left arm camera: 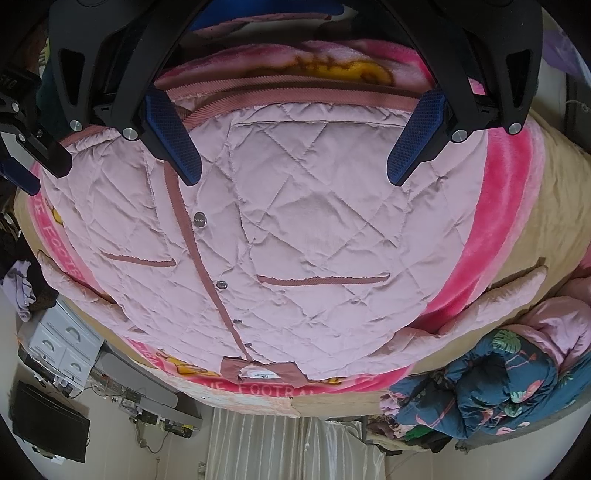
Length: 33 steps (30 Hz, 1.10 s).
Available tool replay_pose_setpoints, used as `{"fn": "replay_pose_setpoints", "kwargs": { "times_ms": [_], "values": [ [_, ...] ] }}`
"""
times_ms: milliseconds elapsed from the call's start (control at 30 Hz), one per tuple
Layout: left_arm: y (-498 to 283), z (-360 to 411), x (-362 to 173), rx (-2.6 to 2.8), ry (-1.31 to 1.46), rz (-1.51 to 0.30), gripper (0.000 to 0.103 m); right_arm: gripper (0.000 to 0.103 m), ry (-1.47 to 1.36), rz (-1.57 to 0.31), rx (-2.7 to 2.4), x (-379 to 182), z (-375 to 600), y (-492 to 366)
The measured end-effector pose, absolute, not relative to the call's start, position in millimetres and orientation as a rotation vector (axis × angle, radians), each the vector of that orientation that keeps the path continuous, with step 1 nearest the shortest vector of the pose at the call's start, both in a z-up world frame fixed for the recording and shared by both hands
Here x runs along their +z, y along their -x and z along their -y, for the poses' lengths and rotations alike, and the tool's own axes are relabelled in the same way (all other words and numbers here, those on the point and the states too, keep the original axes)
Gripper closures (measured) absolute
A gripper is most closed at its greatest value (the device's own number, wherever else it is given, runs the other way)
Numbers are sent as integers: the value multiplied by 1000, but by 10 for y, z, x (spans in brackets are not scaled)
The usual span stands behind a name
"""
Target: Fold large clothes
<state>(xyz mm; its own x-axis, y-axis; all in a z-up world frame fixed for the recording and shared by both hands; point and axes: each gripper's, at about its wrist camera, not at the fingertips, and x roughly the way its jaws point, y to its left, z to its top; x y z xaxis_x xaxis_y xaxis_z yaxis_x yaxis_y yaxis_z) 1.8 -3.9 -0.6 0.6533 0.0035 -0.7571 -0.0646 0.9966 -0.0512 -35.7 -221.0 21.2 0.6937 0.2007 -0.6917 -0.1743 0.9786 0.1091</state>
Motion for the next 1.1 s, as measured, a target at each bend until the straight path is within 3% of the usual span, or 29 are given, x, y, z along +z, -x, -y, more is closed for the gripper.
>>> {"fn": "replay_pose_setpoints", "kwargs": {
  "times_ms": [433,1100],
  "values": [
    [-249,171,75,14,70,-860,9,4,-57,-772,217,281,2345,255],
    [-1332,704,862,-50,65,-825,9,4,-122,-665,212,1256,3004,-743]
  ]
}}
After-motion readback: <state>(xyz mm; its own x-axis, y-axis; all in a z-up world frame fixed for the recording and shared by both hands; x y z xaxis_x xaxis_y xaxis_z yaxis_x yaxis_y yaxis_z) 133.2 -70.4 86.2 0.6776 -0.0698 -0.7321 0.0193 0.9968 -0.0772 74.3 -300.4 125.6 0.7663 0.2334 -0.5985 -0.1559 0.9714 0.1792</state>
